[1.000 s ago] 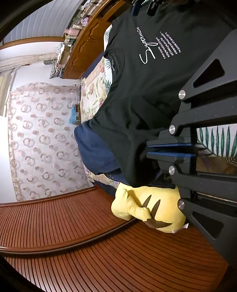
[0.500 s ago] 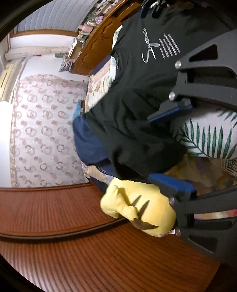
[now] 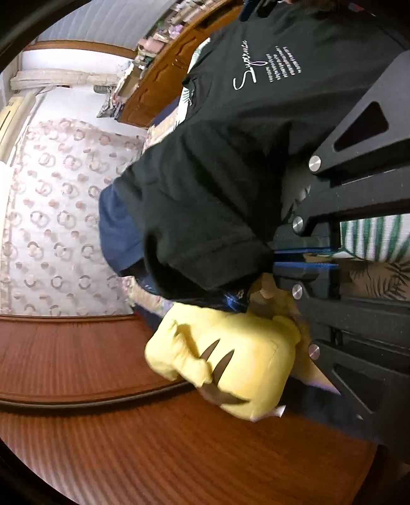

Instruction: Fold small clothes

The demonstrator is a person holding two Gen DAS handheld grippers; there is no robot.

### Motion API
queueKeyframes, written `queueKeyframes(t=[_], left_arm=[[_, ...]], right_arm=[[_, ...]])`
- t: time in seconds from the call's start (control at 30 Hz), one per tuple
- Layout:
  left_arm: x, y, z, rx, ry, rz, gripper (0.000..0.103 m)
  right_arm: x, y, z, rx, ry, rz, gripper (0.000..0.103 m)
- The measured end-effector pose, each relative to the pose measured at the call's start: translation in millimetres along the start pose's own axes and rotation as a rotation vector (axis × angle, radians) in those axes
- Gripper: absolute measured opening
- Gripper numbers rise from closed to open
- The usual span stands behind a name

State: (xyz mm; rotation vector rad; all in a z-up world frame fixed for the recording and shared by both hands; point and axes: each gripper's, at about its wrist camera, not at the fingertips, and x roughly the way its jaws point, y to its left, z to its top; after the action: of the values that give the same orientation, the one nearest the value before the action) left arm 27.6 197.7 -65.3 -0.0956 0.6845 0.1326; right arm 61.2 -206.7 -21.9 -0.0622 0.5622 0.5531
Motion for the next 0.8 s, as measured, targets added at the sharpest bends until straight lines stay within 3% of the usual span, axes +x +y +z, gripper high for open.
queueKeyframes(t=[0.2, 0.43, 0.53, 0.7, 0.8], left_arm=[[-44, -22, 11, 0.026, -0.097, -0.046, 0.004], [-61, -71, 65, 0.113, -0.195, -0.163, 0.004], [-55, -101, 84, 0.163, -0.205, -0.221, 0.004], [-31, -161, 93, 0.254, -0.151, -0.288, 0.005], [-25, -176, 86, 0.272, -0.13, -0.319, 0.031]], right_arm=[[1, 1, 0, 0.002, -0.004, 0.004, 0.103], [-7, -7, 2, 0.01, -0.027, -0.016, 0.103], [-13, -12, 1, 0.019, -0.04, -0.032, 0.103], [-24, -20, -4, 0.039, -0.056, -0.062, 0.103], [-27, -23, -8, 0.046, -0.053, -0.08, 0.103]])
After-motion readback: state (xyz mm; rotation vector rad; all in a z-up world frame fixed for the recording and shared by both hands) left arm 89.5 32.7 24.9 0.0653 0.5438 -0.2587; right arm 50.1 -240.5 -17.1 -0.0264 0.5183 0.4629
